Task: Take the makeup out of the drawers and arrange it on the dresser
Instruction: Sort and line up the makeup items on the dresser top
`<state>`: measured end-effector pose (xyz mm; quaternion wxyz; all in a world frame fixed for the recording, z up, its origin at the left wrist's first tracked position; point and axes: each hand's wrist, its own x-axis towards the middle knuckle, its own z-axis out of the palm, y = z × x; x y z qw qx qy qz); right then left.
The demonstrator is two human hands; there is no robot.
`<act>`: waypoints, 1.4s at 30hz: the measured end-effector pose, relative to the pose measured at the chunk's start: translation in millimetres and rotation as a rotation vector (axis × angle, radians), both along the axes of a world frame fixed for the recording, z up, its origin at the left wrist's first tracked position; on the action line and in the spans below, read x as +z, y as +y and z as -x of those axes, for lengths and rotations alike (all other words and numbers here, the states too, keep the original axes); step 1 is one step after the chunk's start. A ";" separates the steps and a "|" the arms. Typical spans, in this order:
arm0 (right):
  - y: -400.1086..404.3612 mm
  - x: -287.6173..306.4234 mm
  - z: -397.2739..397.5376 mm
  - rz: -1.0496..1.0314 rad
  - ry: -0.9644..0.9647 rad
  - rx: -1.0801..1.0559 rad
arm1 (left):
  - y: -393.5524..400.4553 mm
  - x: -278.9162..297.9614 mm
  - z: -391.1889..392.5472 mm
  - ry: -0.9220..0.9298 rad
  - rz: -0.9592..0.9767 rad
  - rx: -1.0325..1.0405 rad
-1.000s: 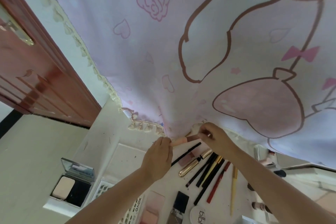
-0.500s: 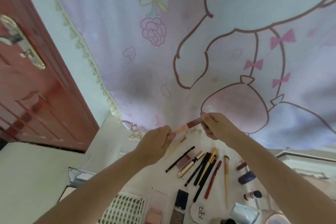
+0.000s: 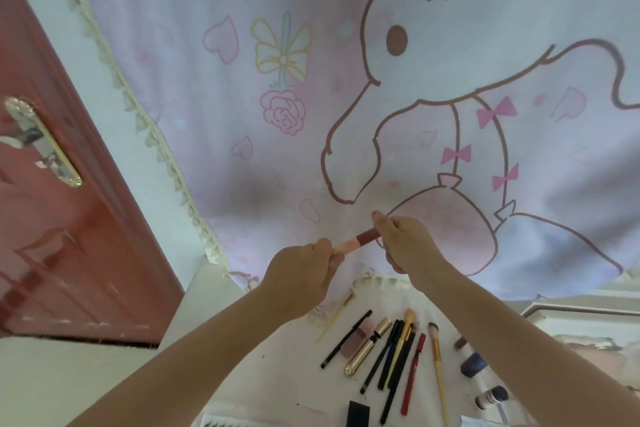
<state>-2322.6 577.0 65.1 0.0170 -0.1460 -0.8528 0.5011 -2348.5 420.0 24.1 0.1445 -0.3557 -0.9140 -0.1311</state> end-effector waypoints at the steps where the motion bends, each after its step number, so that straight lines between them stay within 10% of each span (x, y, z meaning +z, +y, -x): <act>1: -0.2 1.9 -2.8 -0.048 0.083 0.022 | 0.2 -0.8 2.7 -0.105 -0.037 -0.080; 5: 9.8 17.2 -14.3 -0.287 0.290 0.263 | -5.7 17.8 -3.0 -0.707 -0.339 -0.181; 14: 26.2 22.5 -9.3 -0.176 0.076 0.351 | -4.0 21.9 0.5 0.017 -0.071 -0.021; 19: 30.0 14.4 -12.6 -0.296 0.442 0.413 | -2.2 10.9 3.6 0.317 -0.129 0.009; 24: 41.3 21.1 -10.4 0.083 0.323 0.489 | 0.5 9.1 10.3 0.432 -0.223 -0.001; 42: 50.9 9.4 -9.9 0.027 0.226 0.384 | 0.3 -7.2 6.7 0.459 -0.156 0.000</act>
